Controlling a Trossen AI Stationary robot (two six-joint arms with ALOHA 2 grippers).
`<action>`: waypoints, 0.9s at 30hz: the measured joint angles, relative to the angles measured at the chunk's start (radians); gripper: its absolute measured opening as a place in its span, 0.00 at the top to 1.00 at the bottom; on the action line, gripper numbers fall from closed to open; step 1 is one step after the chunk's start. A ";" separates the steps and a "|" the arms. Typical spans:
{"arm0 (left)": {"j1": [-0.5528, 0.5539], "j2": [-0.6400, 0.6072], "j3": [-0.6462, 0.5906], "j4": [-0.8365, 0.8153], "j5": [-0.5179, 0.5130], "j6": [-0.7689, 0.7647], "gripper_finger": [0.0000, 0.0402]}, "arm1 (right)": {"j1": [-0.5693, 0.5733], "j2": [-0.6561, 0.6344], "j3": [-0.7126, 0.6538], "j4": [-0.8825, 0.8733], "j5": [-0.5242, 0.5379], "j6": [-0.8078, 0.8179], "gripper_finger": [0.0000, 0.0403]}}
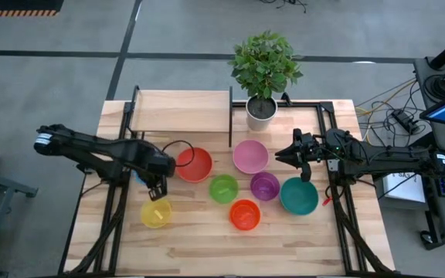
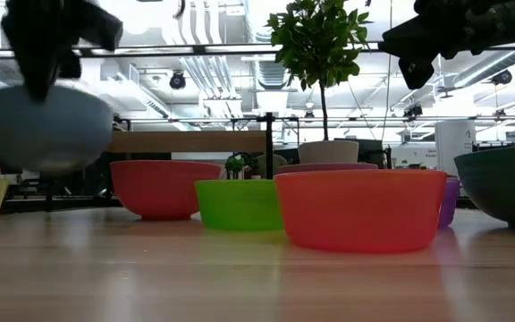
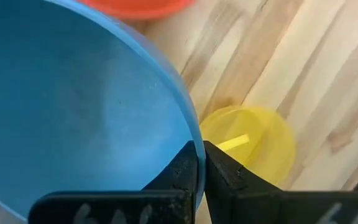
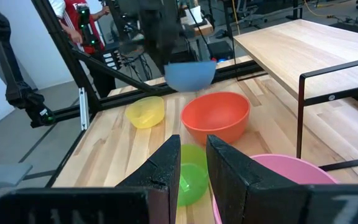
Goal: Place and stack bowls onto a shelf
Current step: Put the blue bowl on the shelf
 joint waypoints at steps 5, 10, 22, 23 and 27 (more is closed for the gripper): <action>-0.024 0.001 0.162 -0.039 -0.119 0.082 1.00 | 0.000 0.000 0.000 0.000 0.000 0.000 0.83; -0.019 0.035 0.315 -0.038 -0.250 0.287 1.00 | 0.000 0.000 0.000 0.000 0.000 0.000 0.83; 0.255 0.157 0.480 -0.139 -0.439 0.662 1.00 | 0.000 0.000 0.000 0.000 0.000 0.000 0.83; 0.298 0.167 0.479 -0.152 -0.439 0.673 1.00 | 0.000 0.000 0.000 0.000 0.000 0.000 0.83; 0.465 0.216 0.480 -0.266 -0.441 0.686 1.00 | 0.000 0.000 0.000 0.000 0.000 0.003 0.83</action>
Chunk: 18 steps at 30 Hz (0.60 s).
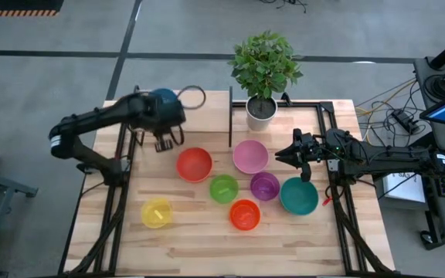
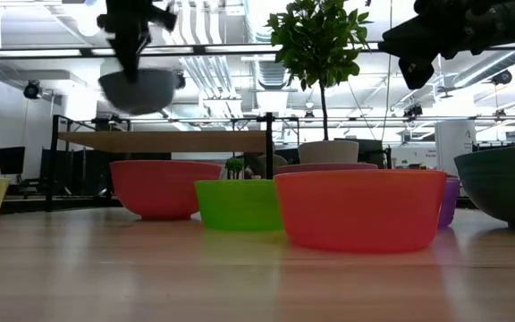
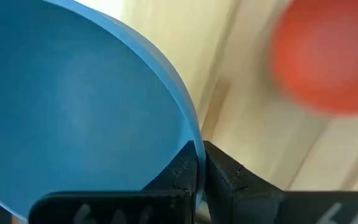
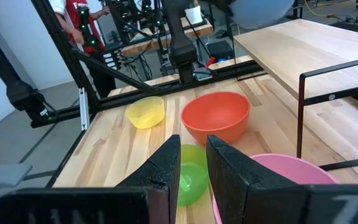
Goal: Place and stack bowls onto a shelf
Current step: Put the blue bowl on the shelf
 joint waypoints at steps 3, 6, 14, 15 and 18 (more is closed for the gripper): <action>0.098 0.024 0.003 -0.035 0.006 0.002 1.00 | 0.000 0.000 0.000 0.000 0.000 0.000 0.83; 0.174 0.041 0.003 -0.027 0.051 0.030 1.00 | 0.000 0.000 0.000 0.000 0.000 0.000 0.83; 0.241 0.085 0.001 -0.027 0.065 0.061 1.00 | 0.000 0.000 0.000 0.000 0.000 0.001 0.83; 0.241 0.090 0.001 -0.027 0.065 0.061 1.00 | 0.000 0.000 0.000 0.000 0.000 0.001 0.83; 0.241 0.101 0.000 -0.028 0.066 0.061 1.00 | 0.000 0.000 0.000 0.000 0.000 0.000 0.83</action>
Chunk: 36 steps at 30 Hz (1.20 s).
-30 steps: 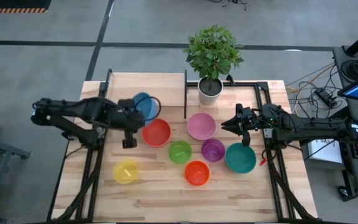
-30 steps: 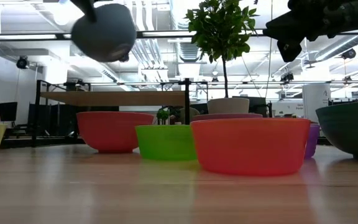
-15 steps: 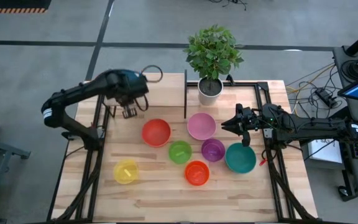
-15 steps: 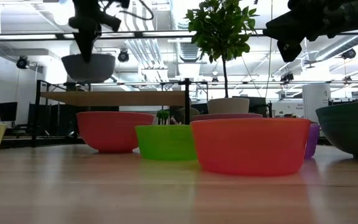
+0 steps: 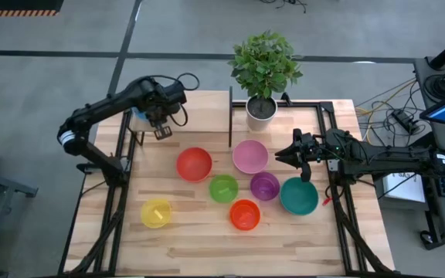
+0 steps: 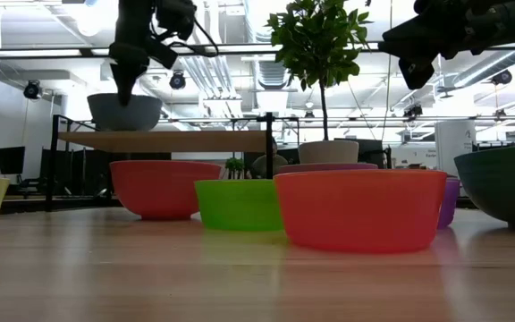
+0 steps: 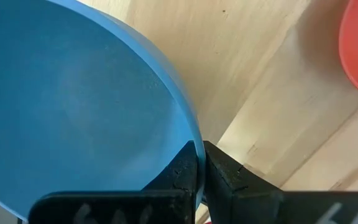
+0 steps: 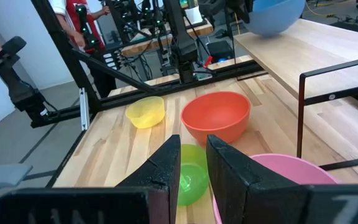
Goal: Place and stack bowls onto a shelf
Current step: Put the blue bowl on the shelf, then put the transparent green bowl on the shelf
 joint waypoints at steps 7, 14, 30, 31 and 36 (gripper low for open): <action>0.001 0.019 -0.001 0.000 0.000 -0.005 1.00 | 0.000 0.000 0.000 0.000 0.000 0.000 0.83; 0.000 0.021 -0.001 0.002 -0.001 -0.008 0.96 | 0.000 0.000 0.000 0.000 0.000 0.000 0.83; 0.000 0.020 -0.002 -0.004 -0.001 -0.009 0.65 | 0.000 0.000 0.000 0.000 -0.001 0.025 0.83; 0.000 0.020 -0.002 -0.007 -0.001 -0.009 0.63 | 0.000 0.000 0.000 0.000 -0.001 0.026 0.83; 0.000 0.012 -0.002 -0.007 -0.001 -0.003 0.55 | 0.000 0.000 0.000 0.000 -0.001 0.026 0.83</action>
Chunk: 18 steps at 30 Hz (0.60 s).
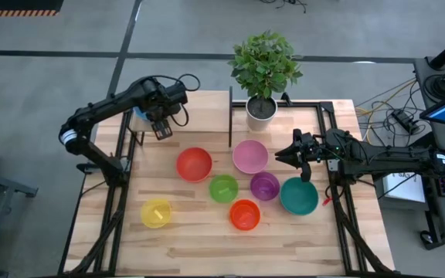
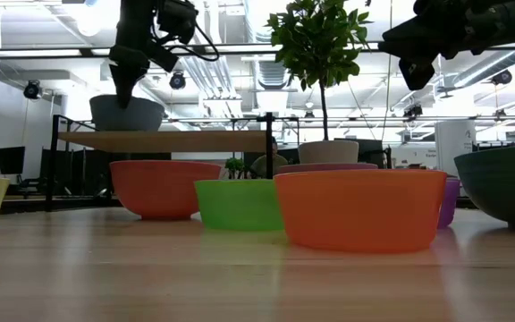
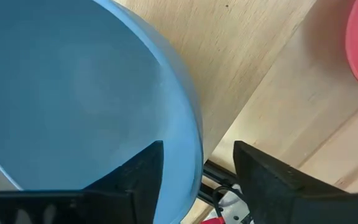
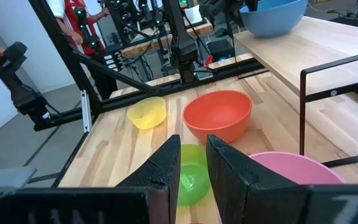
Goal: Place and stack bowls onto a shelf
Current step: Put the transparent green bowl on the shelf
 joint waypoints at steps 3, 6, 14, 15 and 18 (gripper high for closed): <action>0.000 -0.019 0.000 0.000 0.000 0.012 0.52 | 0.000 0.000 0.000 0.000 0.000 0.000 0.83; 0.000 -0.042 0.006 -0.001 0.000 0.016 0.51 | 0.000 0.000 0.000 0.000 0.000 0.000 0.83; 0.000 -0.169 0.053 0.106 0.151 0.020 0.51 | 0.000 0.000 0.000 0.000 0.000 0.000 0.83; -0.004 -0.195 0.048 0.158 0.213 0.016 0.51 | 0.000 0.000 0.000 0.000 0.000 0.000 0.83; -0.027 -0.281 0.017 0.305 0.365 -0.025 0.51 | 0.000 0.000 0.000 0.000 0.000 0.000 0.83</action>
